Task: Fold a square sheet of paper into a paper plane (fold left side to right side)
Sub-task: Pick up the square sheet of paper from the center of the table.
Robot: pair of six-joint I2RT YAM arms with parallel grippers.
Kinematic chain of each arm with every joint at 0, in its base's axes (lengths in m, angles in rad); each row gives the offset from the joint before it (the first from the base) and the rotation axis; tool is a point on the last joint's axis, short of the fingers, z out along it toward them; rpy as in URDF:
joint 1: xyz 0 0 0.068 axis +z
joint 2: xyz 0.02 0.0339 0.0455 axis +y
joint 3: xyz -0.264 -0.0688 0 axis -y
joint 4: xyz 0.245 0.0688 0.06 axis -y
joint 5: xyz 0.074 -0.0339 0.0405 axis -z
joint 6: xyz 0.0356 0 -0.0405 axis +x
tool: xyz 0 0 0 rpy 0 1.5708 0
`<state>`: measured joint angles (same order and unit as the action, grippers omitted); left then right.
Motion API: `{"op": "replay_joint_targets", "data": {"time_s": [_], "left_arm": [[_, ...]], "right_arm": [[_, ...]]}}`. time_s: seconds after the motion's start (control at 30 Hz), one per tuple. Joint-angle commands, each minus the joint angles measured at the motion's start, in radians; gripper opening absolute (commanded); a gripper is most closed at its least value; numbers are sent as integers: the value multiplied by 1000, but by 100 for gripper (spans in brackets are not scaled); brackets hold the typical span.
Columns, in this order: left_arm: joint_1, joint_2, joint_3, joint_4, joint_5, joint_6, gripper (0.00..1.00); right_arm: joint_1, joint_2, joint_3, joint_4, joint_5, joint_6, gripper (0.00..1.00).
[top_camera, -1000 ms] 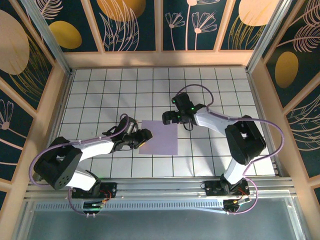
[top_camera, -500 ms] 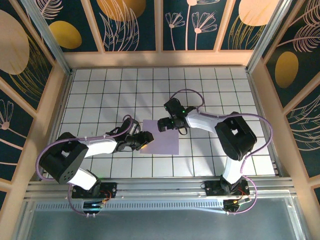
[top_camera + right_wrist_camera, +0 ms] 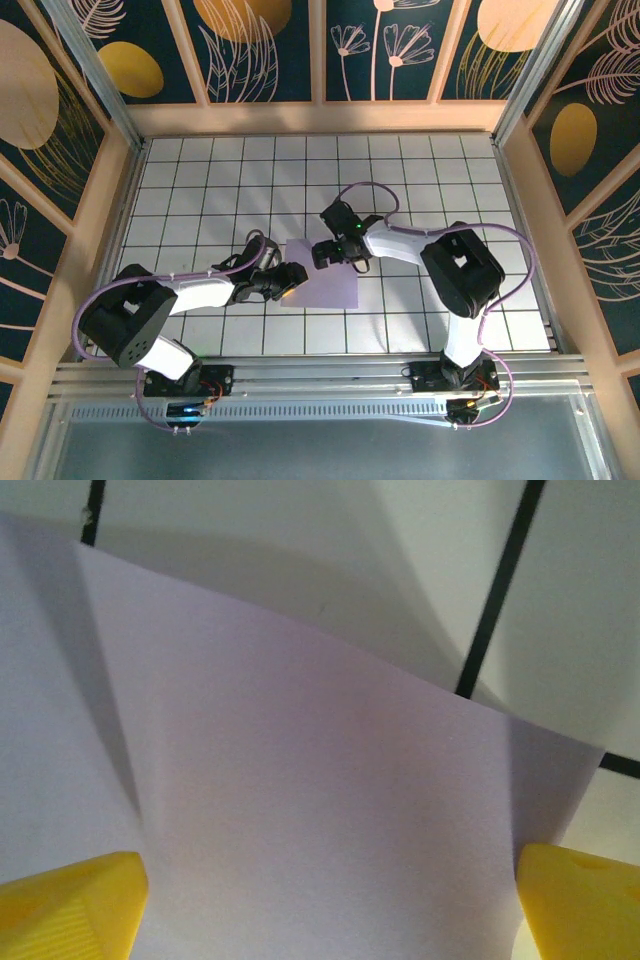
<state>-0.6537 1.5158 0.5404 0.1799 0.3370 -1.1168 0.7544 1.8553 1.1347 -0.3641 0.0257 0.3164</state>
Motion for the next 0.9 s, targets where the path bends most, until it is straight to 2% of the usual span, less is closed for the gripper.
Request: {"op": "replay_joint_targets", "data": {"time_s": [0.0,0.53,0.87], "left_arm": [[-6,24,-5,-25,-11,-16,52],[-5,15,6,-14,-15,-23,52],[-6,9,6,-12,-21,-23,53]], "right_arm": [[23,9,32,-46,-3,16,94],[54,30,69,-95,-5,16,81],[56,48,72,-87,-32,20,69]]}}
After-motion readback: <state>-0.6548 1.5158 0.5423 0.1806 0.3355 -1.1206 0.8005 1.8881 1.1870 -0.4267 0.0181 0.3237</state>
